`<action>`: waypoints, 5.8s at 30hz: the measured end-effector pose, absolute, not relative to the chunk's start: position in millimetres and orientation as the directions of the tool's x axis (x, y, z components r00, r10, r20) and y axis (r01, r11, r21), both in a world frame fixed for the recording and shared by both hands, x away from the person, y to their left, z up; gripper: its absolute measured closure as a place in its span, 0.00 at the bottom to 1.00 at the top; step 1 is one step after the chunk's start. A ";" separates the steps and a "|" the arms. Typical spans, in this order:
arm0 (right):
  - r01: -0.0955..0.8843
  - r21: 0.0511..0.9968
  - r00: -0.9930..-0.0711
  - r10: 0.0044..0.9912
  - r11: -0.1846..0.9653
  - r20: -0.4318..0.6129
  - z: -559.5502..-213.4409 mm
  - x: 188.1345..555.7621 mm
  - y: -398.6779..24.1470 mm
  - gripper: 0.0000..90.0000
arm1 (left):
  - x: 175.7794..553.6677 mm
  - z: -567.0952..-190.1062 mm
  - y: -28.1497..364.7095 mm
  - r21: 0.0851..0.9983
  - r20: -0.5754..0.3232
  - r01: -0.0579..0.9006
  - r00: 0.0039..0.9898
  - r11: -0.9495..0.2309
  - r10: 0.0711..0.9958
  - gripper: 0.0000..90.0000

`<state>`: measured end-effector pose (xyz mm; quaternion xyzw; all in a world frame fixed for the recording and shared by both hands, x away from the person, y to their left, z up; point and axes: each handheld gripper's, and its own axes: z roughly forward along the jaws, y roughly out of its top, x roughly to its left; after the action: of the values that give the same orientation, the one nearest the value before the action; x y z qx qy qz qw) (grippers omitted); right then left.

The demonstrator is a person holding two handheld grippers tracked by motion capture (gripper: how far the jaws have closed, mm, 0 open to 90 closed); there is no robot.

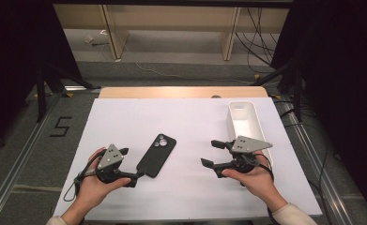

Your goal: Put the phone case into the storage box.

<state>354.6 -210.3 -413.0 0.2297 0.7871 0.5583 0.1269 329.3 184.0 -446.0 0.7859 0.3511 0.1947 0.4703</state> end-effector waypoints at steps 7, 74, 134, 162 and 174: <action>0.216 0.942 -0.850 0.525 0.259 0.050 -413.9 346.6 -229.9 0.25 | 329.5 -446.0 183.8 0.875 -0.021 0.369 0.674 -0.312 0.738 0.04; 0.210 0.945 -0.837 0.546 0.252 0.040 -420.9 325.0 -252.8 0.19 | 408.5 -480.9 104.2 0.592 0.061 0.623 0.598 -0.511 0.800 0.01; 0.209 0.943 -0.844 0.535 0.260 0.040 -422.7 324.6 -250.2 0.19 | 412.8 -484.1 99.9 0.527 -0.029 0.734 0.519 -0.428 0.854 0.13; 0.214 0.942 -0.844 0.535 0.260 0.044 -423.3 324.7 -250.3 0.19 | 411.7 -481.7 103.5 0.530 -0.047 0.741 0.512 -0.413 0.858 0.16; 0.215 0.942 -0.842 0.537 0.258 0.045 -423.6 325.1 -250.1 0.19 | 409.4 -477.4 104.7 0.556 -0.059 0.725 0.522 -0.406 0.851 0.17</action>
<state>325.1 -250.1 -423.6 0.2411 0.7799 0.5593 0.1441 409.4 104.7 -477.4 0.8301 0.4747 0.1175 0.2679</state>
